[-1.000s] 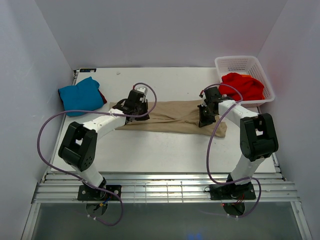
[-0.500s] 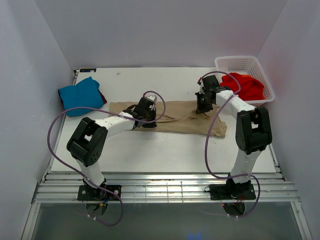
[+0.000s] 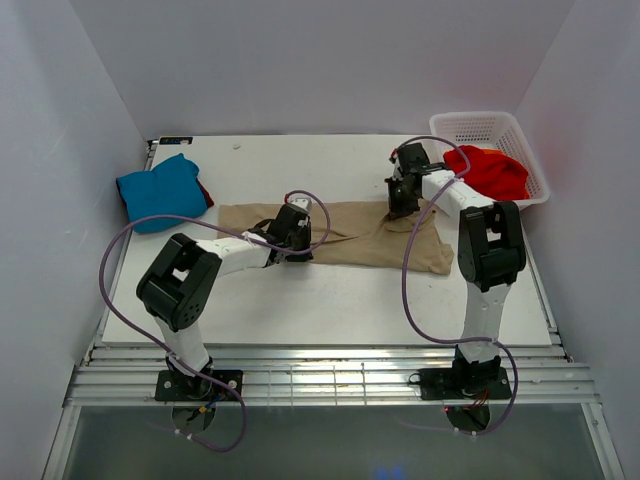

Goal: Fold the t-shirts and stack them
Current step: Fold the tshirt

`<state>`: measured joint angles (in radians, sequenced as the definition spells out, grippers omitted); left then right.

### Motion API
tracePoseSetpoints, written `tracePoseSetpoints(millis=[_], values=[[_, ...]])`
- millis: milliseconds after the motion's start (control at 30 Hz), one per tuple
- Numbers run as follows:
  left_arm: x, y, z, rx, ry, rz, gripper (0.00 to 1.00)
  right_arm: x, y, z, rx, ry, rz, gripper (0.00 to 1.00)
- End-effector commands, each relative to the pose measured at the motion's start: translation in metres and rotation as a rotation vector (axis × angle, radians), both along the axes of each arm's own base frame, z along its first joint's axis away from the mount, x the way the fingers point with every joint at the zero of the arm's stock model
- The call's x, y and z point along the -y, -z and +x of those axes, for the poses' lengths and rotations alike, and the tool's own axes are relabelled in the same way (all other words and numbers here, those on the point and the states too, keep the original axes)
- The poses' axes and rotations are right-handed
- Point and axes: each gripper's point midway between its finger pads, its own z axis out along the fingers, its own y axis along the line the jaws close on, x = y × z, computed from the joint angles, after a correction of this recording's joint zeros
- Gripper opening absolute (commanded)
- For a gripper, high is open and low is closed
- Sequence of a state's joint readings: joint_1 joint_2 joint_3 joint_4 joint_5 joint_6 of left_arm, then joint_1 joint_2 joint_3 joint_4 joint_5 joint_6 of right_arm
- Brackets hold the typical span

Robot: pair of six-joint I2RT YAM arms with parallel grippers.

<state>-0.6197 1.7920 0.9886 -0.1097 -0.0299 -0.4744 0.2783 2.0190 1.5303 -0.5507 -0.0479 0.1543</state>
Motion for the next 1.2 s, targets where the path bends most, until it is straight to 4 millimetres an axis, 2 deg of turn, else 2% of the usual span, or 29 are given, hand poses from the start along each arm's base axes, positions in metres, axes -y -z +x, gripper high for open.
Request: tracePoseSetpoints(millis=[0,167,300,400,433,567,667,700,767,900,1000,1067,1167], values=[[-0.018,0.025,-0.027,-0.074,-0.008,0.072,0.00,-0.006,-0.024,0.029,0.088,0.018,0.000,0.08],[-0.019,0.025,-0.030,-0.078,-0.007,0.072,0.00,-0.009,-0.032,0.046,0.115,0.017,-0.004,0.08],[-0.018,0.026,-0.032,-0.083,-0.004,0.070,0.00,-0.011,-0.026,0.055,0.114,0.012,-0.009,0.08],[-0.017,0.027,-0.032,-0.088,-0.001,0.071,0.00,-0.012,-0.020,0.059,0.107,0.005,-0.014,0.18],[-0.018,0.027,-0.033,-0.089,-0.001,0.075,0.00,-0.012,-0.020,0.061,0.107,0.004,-0.020,0.25],[-0.018,0.028,-0.035,-0.094,0.002,0.076,0.00,0.002,-0.020,0.066,0.133,0.025,-0.096,0.36],[-0.016,0.029,-0.036,-0.098,0.007,0.076,0.00,0.013,-0.040,0.075,0.209,0.046,-0.145,0.40],[-0.016,0.029,-0.036,-0.098,0.007,0.076,0.00,0.014,-0.057,0.078,0.249,0.053,-0.143,0.40],[-0.016,0.031,-0.037,-0.102,0.007,0.078,0.00,0.015,-0.075,0.084,0.311,0.065,-0.137,0.40],[-0.016,0.031,-0.037,-0.102,0.003,0.075,0.00,0.015,-0.112,0.070,0.432,0.077,-0.071,0.40],[-0.016,0.031,-0.038,-0.104,0.003,0.074,0.00,0.012,-0.124,0.054,0.456,0.075,-0.023,0.40],[-0.017,0.031,-0.038,-0.104,0.000,0.076,0.00,0.010,-0.112,0.039,0.396,0.063,-0.002,0.40],[-0.017,0.028,-0.036,-0.093,-0.003,0.082,0.00,0.003,-0.086,0.015,0.273,0.035,0.030,0.27]])
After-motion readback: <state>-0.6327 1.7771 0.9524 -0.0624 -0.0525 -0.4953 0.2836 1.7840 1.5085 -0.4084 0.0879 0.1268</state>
